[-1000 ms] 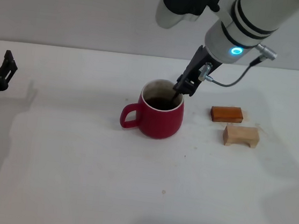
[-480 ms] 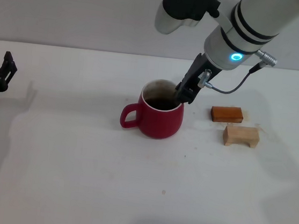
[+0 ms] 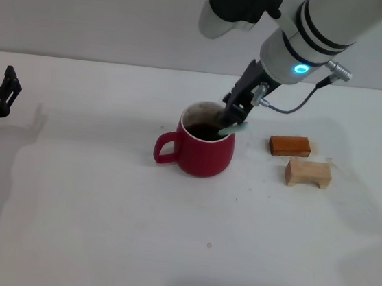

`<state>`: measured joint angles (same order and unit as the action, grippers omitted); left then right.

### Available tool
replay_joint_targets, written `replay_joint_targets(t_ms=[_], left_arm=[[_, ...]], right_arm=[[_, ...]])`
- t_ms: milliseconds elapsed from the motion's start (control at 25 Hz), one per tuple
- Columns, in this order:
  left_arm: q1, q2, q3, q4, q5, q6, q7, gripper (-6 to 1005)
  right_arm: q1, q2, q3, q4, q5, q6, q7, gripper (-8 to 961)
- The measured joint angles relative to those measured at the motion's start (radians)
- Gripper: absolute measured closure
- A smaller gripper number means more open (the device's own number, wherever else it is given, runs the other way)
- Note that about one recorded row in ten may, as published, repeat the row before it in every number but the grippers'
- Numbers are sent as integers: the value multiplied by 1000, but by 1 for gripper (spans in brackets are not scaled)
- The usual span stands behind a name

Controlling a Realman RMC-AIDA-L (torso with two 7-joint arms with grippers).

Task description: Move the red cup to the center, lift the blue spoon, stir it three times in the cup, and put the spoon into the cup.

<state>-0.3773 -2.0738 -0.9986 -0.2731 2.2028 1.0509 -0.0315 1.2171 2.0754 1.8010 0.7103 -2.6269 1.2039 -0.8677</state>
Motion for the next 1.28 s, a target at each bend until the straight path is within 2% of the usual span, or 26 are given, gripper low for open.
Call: replay_joint_targets(t_ms=[160, 240, 400, 440, 480, 600, 800, 960, 1120, 1280], left_arm=[[-3, 0, 0, 1, 1, -2, -2, 152], [-6, 1, 0, 2, 2, -4, -2, 152], [-11, 1, 0, 2, 4, -5, 0, 152], [-11, 1, 0, 2, 4, -5, 0, 152], [-12, 1, 0, 2, 4, -5, 2, 152], [-21, 2, 6, 1, 5, -5, 5, 152], [-34, 5, 23, 0, 6, -7, 6, 152], [-40, 6, 30, 0, 6, -7, 7, 152], [-48, 6, 35, 6, 6, -8, 8, 152], [-52, 6, 39, 8, 6, -8, 8, 152]], right_arm=[[-113, 0, -102, 146, 43, -117, -4, 607], [-196, 0, -184, 239, 55, -235, 5, 607], [-360, 2, -339, 345, 37, -587, 83, 608], [-432, 6, -393, 354, 22, -784, 129, 608], [-432, 6, -393, 354, 22, -784, 129, 608], [-527, 11, -449, 332, 14, -1084, 207, 608], [-615, 15, -458, 236, 46, -1415, 343, 609], [-652, 15, -469, 146, 183, -1565, 363, 609], [-705, 15, -531, 93, 281, -1729, 348, 610], [-761, 15, -617, 71, 492, -1920, 214, 610]])
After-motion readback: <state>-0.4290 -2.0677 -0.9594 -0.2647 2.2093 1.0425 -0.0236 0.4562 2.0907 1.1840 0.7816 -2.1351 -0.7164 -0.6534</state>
